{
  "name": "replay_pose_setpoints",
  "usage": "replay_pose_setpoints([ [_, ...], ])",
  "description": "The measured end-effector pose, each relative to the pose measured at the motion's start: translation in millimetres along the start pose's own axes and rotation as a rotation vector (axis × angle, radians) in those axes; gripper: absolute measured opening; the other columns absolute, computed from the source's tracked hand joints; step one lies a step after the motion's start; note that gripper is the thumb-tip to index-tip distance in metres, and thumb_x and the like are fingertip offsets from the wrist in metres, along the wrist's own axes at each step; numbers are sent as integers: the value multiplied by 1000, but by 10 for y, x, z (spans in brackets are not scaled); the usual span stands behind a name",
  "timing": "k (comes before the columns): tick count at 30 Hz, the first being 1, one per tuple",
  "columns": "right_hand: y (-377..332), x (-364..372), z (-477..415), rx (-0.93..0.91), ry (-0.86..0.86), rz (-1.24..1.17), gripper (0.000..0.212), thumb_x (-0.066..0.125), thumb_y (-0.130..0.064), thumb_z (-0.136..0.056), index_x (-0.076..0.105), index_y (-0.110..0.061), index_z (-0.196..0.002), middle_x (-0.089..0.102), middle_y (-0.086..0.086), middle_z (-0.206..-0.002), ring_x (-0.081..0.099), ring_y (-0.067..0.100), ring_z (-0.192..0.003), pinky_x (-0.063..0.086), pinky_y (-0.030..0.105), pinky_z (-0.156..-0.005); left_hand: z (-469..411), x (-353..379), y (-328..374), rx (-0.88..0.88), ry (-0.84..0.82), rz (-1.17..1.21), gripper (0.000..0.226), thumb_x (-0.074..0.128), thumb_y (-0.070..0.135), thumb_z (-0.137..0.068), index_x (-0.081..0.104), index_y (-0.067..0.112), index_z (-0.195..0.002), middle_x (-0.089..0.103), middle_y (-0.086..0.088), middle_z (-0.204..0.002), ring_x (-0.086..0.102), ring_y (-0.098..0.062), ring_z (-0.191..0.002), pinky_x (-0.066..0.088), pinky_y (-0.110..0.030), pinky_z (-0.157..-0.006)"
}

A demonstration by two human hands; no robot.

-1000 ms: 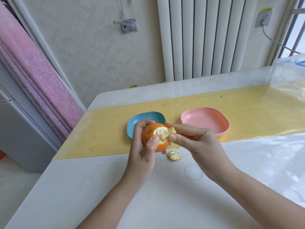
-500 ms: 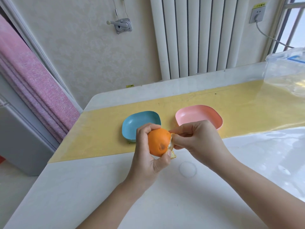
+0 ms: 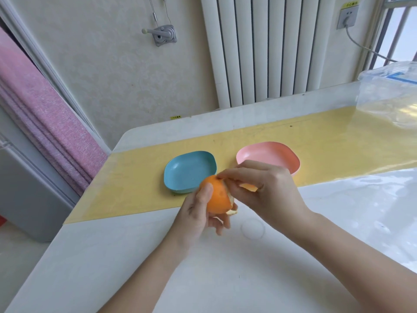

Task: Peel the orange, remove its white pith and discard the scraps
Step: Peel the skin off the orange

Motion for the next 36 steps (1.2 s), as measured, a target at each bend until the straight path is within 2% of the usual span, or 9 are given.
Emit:
replay_pose_setpoints([
  [3, 61, 61, -39, 4, -175, -103, 24, 62, -18, -88, 71, -11, -110, 59, -10, -86, 59, -1, -75, 43, 4, -69, 21, -75, -2, -9, -51, 57, 58, 55, 49, -73, 53, 0, -105, 64, -11, -79, 52, -18, -56, 39, -24, -45],
  [5, 48, 104, -32, -53, -220, -47, 24, 57, -19, -92, 70, -11, -110, 55, -8, -85, 56, 4, -69, 39, 4, -66, 27, -72, -4, -21, -128, 90, 50, 56, 42, -76, 55, 3, -107, 66, -13, -85, 54, -19, -59, 40, -24, -48],
  [10, -18, 158, 0, -187, -103, 276, 15, 56, -9, -87, 70, -7, -94, 55, 4, -73, 52, 22, -55, 42, 29, -46, 57, 22, 7, -4, -135, 74, 36, 57, 45, -80, 58, 11, -92, 63, -2, -75, 50, -16, -60, 37, -22, -49],
  [14, -50, 170, -12, -177, -22, 325, 17, 51, -10, -86, 67, -5, -85, 52, 6, -71, 48, 23, -53, 38, 30, -45, 50, 34, 22, 45, -77, 48, 41, 61, 45, -75, 53, 8, -92, 58, 0, -68, 49, -15, -58, 39, -22, -51],
  [19, 23, 162, -22, 5, 26, 138, 26, 45, -22, -91, 67, -8, -85, 51, -3, -74, 43, 9, -60, 30, 13, -54, 21, -10, 27, 126, -27, -44, 49, 64, 40, -74, 50, 5, -106, 58, 0, -78, 51, -15, -60, 44, -36, -62],
  [21, 93, 163, -6, 99, 23, 44, 23, 48, -22, -91, 67, -11, -87, 51, -9, -76, 46, 7, -64, 34, 10, -57, 13, -25, 28, 131, -20, -61, 54, 66, 39, -71, 50, 7, -111, 59, -1, -84, 54, -13, -64, 46, -31, -60],
  [26, 212, 169, 37, 311, 21, -184, 17, 55, -16, -93, 66, -22, -81, 58, -13, -75, 56, 5, -70, 41, 13, -63, -20, -35, 7, 130, -41, -53, 50, 70, 35, -67, 51, 17, -110, 59, -5, -97, 63, -10, -71, 48, -24, -59],
  [31, 269, 226, 95, 476, 44, -442, 23, 55, -11, -95, 66, -24, -79, 67, -8, -81, 62, 4, -75, 45, 13, -67, -17, -26, 11, 138, -57, -14, 53, 70, 29, -68, 50, 12, -115, 59, -6, -103, 65, -10, -79, 51, -21, -63],
  [36, 443, 180, 113, 677, 176, -585, 23, 53, -12, -97, 67, -16, -79, 62, -7, -65, 58, 9, -65, 51, 28, -71, 9, -4, -1, 137, -88, -55, 55, 72, 24, -68, 50, 21, -118, 63, 15, -101, 62, -9, -91, 54, -33, -80],
])
Point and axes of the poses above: each hand's wrist, its own z-axis away from the middle knuckle, its own x-axis out of the palm, y = z × x, the point moved 6 cm from there along -z, towards the middle knuckle
